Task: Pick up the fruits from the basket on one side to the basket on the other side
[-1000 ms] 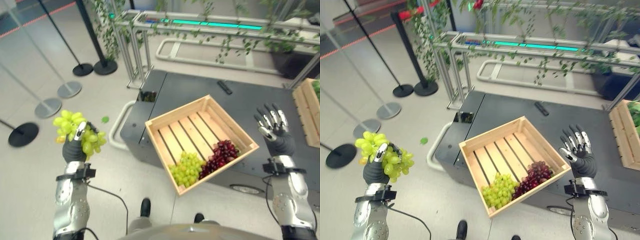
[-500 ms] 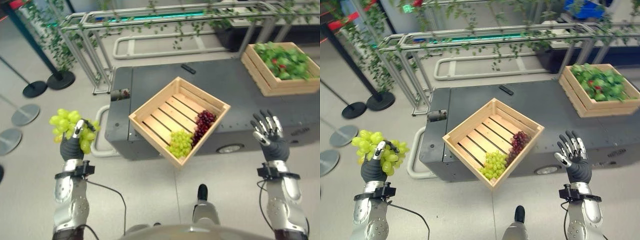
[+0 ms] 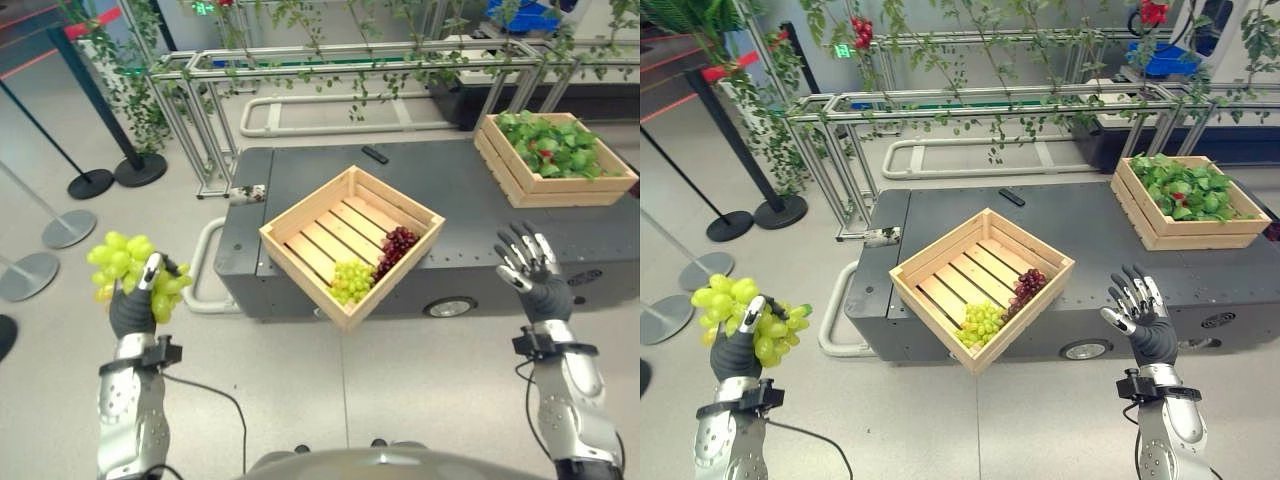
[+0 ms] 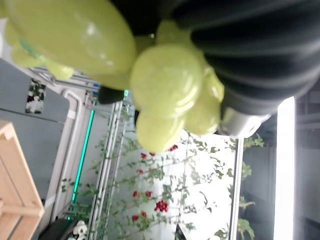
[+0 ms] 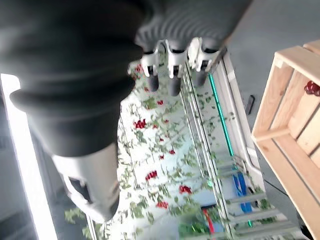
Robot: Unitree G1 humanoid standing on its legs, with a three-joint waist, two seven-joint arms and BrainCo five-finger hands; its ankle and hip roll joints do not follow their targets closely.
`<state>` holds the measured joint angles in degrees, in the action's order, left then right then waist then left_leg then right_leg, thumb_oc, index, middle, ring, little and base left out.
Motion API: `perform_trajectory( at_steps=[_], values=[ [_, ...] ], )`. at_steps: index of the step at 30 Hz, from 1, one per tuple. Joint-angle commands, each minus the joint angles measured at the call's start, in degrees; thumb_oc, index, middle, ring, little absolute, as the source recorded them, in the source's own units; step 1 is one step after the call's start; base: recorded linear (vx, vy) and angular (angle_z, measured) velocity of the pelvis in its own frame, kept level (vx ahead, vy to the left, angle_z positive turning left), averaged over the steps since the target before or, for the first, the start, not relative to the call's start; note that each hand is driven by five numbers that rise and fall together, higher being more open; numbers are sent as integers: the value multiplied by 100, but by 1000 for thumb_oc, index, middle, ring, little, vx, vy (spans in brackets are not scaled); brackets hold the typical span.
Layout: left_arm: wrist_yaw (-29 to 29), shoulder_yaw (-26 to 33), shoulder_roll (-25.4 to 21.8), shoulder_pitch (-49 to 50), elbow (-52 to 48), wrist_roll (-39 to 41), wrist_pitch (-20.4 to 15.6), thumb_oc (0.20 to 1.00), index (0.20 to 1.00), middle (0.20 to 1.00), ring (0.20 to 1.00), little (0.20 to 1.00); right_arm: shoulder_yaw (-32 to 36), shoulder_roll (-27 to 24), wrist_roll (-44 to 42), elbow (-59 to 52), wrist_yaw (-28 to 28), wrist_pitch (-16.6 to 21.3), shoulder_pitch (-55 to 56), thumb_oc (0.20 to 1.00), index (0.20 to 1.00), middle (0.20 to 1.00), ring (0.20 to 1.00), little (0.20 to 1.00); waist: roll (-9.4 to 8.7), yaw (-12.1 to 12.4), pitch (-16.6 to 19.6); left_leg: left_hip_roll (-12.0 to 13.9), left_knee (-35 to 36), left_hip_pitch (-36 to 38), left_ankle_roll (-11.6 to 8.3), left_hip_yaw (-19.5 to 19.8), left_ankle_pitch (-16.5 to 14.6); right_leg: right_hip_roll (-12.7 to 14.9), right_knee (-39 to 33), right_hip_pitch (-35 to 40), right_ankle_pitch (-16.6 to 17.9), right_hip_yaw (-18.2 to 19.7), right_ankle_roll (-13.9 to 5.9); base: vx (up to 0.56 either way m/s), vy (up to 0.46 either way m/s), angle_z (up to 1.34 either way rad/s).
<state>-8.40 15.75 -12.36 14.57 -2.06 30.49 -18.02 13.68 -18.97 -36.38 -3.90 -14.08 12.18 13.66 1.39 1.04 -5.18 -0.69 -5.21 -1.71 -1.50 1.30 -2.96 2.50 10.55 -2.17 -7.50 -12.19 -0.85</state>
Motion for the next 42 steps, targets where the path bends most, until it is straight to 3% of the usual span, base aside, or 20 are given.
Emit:
perform_trajectory(
  at_steps=[1,4,5,6,9,12,16,18,19,22,23,24,25,27,33,36,37,38,40,42],
  values=[
    [-85,237,-536,-281,-403,-71,-423,200,200,200,200,200,94,29,-170,-346,-160,266,-202,1000,1000,1000,1000,1000,-418,143,-164,-288,-489,-558,16,148,68,335,-954,650,234,-376,-435,-254,25,164],
    [-91,14,-612,-507,-414,-66,-405,200,200,200,200,200,129,14,-44,-406,72,439,-246,1000,1000,1000,1000,1000,-350,7,-275,402,-792,-862,-131,-1319,116,483,-972,732,186,-1456,-452,-162,51,261],
    [-87,16,-613,-508,-416,-68,-403,200,200,200,200,200,123,15,-38,-402,79,443,-252,1000,1000,1000,1000,1000,-348,-6,-279,409,-822,-873,-140,-1304,95,475,-974,742,176,-1470,-451,-78,147,161],
    [-50,24,-686,-578,-450,-56,-420,200,200,200,200,200,118,89,16,-434,174,486,-279,1000,1000,1000,1000,1000,-309,-87,-241,753,-856,-847,-180,-2105,110,507,-982,826,139,-1953,-388,-60,100,98],
    [-17,74,-777,-513,-542,-129,-438,200,200,200,200,200,109,159,47,-432,191,480,-288,1000,1000,1000,1000,1000,-291,6,-210,734,-878,-868,-167,-2200,69,534,-853,926,43,-2260,-299,56,194,184],
    [76,159,-840,-375,-607,-171,-472,200,200,200,200,200,-81,273,80,-263,175,454,-437,1000,1000,1000,1000,1000,-337,156,-158,347,-933,-804,97,-1792,-267,885,136,859,-96,-2493,-407,188,295,139],
    [286,-28,-938,-535,-639,-109,-507,200,200,200,200,200,-569,409,254,-202,265,494,-753,1000,1000,1000,1000,1000,-226,177,-330,-278,-715,-267,565,-1177,-575,1677,2521,98,774,-1761,-978,222,405,96],
    [311,-267,-976,-640,-646,-144,-510,200,200,200,200,200,-709,394,270,-205,282,513,-910,1000,1000,1000,1000,1000,-51,55,-425,-394,-395,-37,642,-730,-353,1115,3086,-657,708,-1151,-816,85,228,102],
    [306,-436,-992,-797,-647,-166,-513,200,200,200,200,200,-742,337,268,-212,274,524,-981,1000,1000,1000,1000,1000,-54,-33,-421,-505,-258,35,583,-441,-273,714,2969,-1009,635,-821,-799,149,68,100],
    [187,-636,-1046,-862,-813,-202,-477,200,200,200,200,200,-814,284,163,-490,114,568,-885,1000,1000,1000,1000,1000,-86,-72,-415,-651,-304,97,489,417,-291,876,1885,-1152,470,-454,-646,240,-140,182],
    [67,-778,-1016,-912,-723,-40,-466,200,200,200,200,200,-890,147,111,-701,-24,494,-835,1000,1000,1000,1000,1000,-157,-289,-344,-770,-309,196,438,1001,-336,432,968,-1156,395,802,-641,269,-195,240],
    [63,-777,-1016,-914,-720,-37,-468,200,200,200,200,200,-889,146,110,-703,-25,492,-836,1000,1000,1000,1000,1000,-153,-289,-341,-766,-294,192,437,1001,-312,428,924,-1146,433,800,-641,338,-223,275],
    [-54,-1023,-1029,-1032,-708,-36,-469,200,200,200,200,200,-960,1,41,-826,-97,485,-877,1000,1000,1000,1000,1000,-237,-406,-326,-972,-306,253,428,1747,-369,-38,475,-1092,506,2137,-723,137,-120,231],
    [-71,-1150,-1030,-1061,-753,-82,-476,200,200,200,200,200,-1034,-48,-22,-853,-161,479,-945,1000,1000,1000,1000,1000,-268,-364,-306,-1022,-315,247,415,2066,-332,-124,296,-1069,555,2329,-729,135,-230,194],
    [-166,-1428,-1126,-1115,-1036,-86,-505,200,200,200,200,200,-1087,-131,-106,-1192,-260,515,-874,1000,1000,1000,1000,1000,-372,-31,-274,-955,-3,-5,-38,3246,100,-112,-191,-550,321,1459,-509,2,-349,196],
    [-168,-1505,-1140,-1149,-1138,-19,-481,200,200,200,200,200,-978,-213,-217,-1235,-116,586,-956,1000,1000,1000,1000,1000,-288,49,-399,-537,221,-566,-265,2831,544,-115,-508,-280,190,751,-448,-127,-282,250],
    [-114,-1517,-1066,-1229,-1066,9,-464,200,200,200,200,200,-943,-286,-153,-1192,10,641,-1007,1000,1000,1000,1000,1000,-237,5,-486,-210,483,-873,-293,1758,725,-40,-719,-104,180,243,-482,-138,-140,281],
    [-113,-1517,-1064,-1236,-1065,8,-464,200,200,200,200,200,-940,-289,-152,-1189,12,643,-1014,1000,1000,1000,1000,1000,-229,0,-483,-210,491,-889,-294,1765,751,-42,-737,-114,207,235,-485,-137,-129,236],
    [6,-1480,-1003,-1284,-941,2,-454,200,200,200,200,200,-922,-341,52,-1123,220,716,-1084,1000,1000,1000,1000,1000,-263,-109,-534,138,515,-1169,-257,181,748,174,-836,-24,267,-322,-557,-141,-66,230],
    [-8,-1430,-1038,-1279,-930,-18,-447,200,200,200,200,200,-971,-319,107,-1038,265,689,-1143,1000,1000,1000,1000,1000,-301,-55,-513,296,117,-1078,-296,-64,631,325,-931,12,376,-725,-484,-149,-66,203]
  ],
)
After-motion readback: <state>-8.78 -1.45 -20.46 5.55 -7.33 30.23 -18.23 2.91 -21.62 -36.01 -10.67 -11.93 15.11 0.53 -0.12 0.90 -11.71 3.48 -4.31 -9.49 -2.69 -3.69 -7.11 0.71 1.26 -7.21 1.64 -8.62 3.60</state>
